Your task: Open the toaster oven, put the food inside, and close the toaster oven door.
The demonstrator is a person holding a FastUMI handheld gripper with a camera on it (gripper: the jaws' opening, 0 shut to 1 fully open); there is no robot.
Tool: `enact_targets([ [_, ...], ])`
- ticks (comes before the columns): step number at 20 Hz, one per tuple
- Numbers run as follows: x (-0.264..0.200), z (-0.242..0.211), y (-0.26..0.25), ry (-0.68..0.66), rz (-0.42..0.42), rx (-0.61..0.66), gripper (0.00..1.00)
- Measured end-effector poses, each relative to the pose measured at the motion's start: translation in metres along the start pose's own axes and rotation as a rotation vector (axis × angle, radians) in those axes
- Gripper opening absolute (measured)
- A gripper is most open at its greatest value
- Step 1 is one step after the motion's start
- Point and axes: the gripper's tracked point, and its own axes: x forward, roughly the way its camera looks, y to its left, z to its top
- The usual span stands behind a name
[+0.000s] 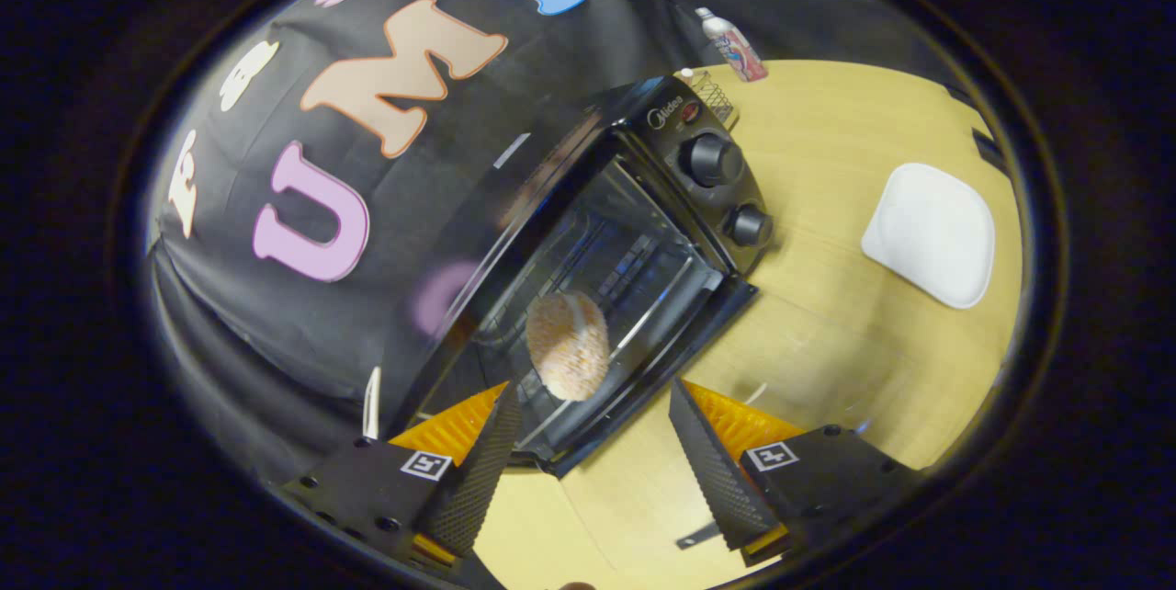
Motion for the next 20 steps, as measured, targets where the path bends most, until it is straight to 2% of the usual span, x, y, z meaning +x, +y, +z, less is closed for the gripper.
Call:
enact_targets([
  [11, -0.057, -0.046, -0.079, 0.125, -0.101, -0.358, 1.0],
  [15, -0.07, -0.065, -0.102, 0.182, -0.122, -0.483, 1.0],
  [20, -0.074, -0.089, -0.135, 0.274, -0.188, -0.691, 1.0],
])
